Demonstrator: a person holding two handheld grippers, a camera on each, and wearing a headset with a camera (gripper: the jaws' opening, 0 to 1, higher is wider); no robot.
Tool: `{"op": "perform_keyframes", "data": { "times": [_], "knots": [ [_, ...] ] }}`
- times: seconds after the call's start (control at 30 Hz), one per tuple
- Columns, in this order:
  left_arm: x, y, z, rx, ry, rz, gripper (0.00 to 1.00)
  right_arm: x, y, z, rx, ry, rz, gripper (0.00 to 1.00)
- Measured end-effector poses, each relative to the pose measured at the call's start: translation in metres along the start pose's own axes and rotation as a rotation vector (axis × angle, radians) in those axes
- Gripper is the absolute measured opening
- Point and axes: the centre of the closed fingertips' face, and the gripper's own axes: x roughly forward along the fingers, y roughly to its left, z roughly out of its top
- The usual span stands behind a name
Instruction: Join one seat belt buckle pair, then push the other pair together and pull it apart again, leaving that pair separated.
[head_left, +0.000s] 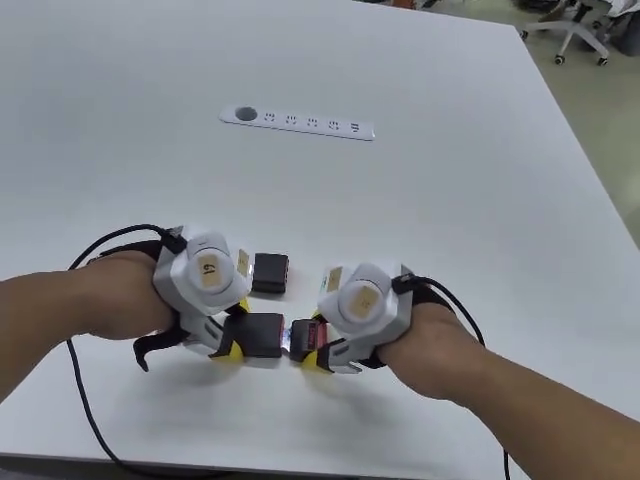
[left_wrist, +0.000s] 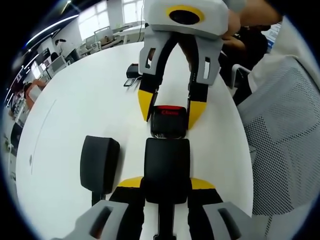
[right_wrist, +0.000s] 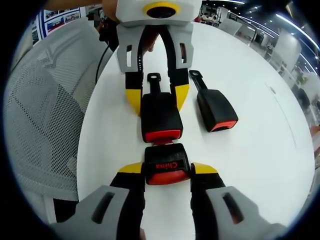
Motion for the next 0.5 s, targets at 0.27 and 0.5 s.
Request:
{"op": "perform_keyframes", "data": {
  "times": [0.27,0.5],
  "knots": [
    [0.002,0.004,-0.003,-0.036,-0.019,0.016,0.35,-0.004,0.0,0.002,0.022,0.01,0.0,0.34],
    [-0.008,0.007,0.0,-0.093,-0.039,0.05,0.43,-0.016,0.0,0.013,0.016,-0.025,0.003,0.34]
  ]
}}
